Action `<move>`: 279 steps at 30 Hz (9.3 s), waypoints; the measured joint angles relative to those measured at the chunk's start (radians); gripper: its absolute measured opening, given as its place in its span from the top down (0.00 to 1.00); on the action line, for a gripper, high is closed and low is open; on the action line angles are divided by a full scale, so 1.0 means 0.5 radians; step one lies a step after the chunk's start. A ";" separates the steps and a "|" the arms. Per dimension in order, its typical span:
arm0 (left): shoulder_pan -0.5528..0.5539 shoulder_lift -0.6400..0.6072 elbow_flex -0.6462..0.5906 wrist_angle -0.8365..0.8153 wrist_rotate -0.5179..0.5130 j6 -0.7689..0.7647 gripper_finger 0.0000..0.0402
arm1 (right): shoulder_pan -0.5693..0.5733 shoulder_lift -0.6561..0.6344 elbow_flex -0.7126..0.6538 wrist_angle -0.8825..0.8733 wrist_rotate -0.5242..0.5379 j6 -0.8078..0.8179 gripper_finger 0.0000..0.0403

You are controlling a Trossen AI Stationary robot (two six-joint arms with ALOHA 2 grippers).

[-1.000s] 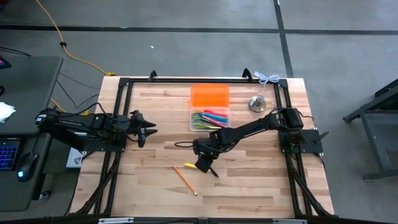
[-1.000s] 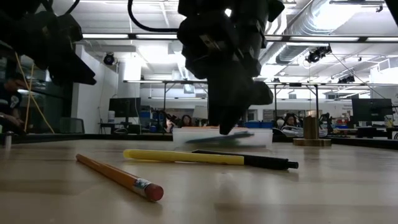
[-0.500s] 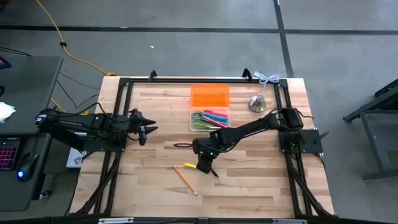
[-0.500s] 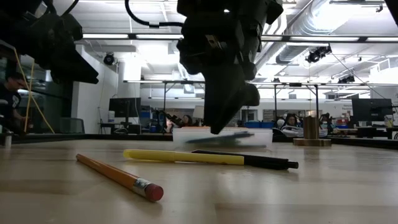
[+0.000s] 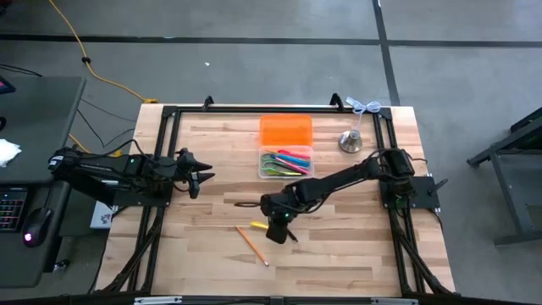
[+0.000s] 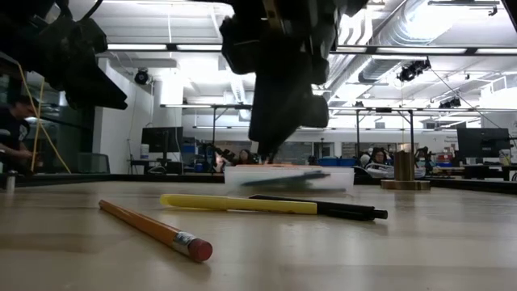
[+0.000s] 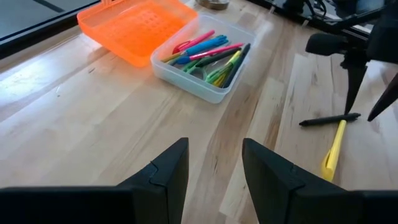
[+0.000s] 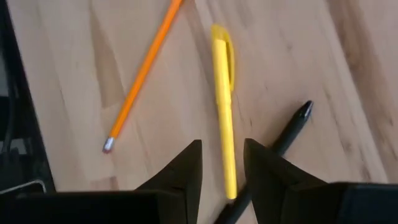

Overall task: Pick & place school supplies into a supply box
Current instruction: Put the black pen into the supply box

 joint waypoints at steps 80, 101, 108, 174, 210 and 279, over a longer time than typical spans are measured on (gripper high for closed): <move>0.000 0.001 0.000 -0.076 -0.063 0.020 0.55 | 0.067 0.371 0.063 -0.179 0.482 0.562 0.93; 0.000 0.001 0.000 -0.121 -0.062 0.020 0.55 | 0.070 0.369 0.068 -0.363 0.497 0.685 0.96; 0.000 0.001 0.000 -0.121 -0.062 0.019 0.55 | 0.070 0.365 0.071 -0.557 0.495 0.684 0.95; 0.000 0.000 0.001 -0.157 -0.093 0.019 0.55 | 0.044 -0.002 0.045 -0.918 0.380 0.686 1.00; 0.000 0.000 0.001 -0.151 -0.098 0.019 0.55 | 0.001 -1.006 0.055 0.809 -0.059 -0.104 1.00; 0.000 0.001 0.001 0.203 -0.161 0.019 0.55 | -0.813 -0.380 0.026 -0.053 0.492 -1.332 1.00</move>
